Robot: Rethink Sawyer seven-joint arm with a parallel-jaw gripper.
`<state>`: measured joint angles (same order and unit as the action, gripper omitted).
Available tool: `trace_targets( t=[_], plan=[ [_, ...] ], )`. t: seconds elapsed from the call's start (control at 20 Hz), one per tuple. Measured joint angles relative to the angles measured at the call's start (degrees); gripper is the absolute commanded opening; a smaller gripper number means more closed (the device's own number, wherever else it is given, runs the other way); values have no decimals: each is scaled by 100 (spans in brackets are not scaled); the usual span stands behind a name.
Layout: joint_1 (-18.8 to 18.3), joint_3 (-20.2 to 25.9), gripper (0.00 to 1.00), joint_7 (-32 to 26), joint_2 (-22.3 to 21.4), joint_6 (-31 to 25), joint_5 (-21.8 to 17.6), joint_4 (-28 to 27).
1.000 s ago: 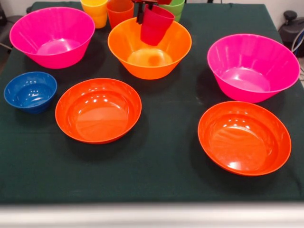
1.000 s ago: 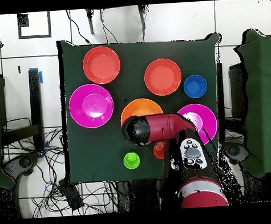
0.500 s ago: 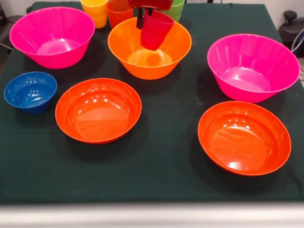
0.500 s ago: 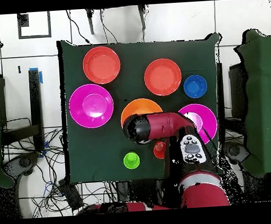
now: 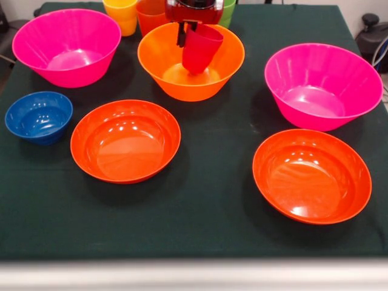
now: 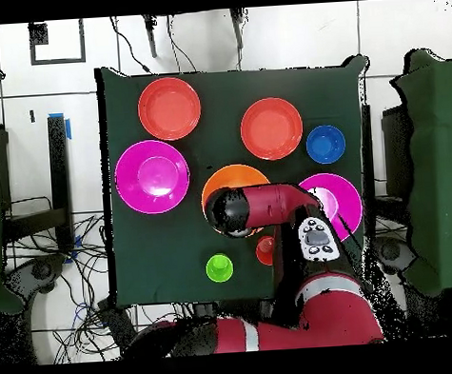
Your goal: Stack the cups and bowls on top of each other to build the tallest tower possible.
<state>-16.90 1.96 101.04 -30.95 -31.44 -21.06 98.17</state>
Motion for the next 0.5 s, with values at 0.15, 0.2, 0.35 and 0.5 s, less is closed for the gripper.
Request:
trace_targets(
  t=[0.15,0.2,0.35,0.5],
  plan=[
    [-4,9,0,0,52,0,0,-30],
    [-4,12,0,0,65,0,0,-38],
    [-4,20,0,0,90,0,0,-60],
    [-4,26,0,0,91,-1,0,-60]
  ],
)
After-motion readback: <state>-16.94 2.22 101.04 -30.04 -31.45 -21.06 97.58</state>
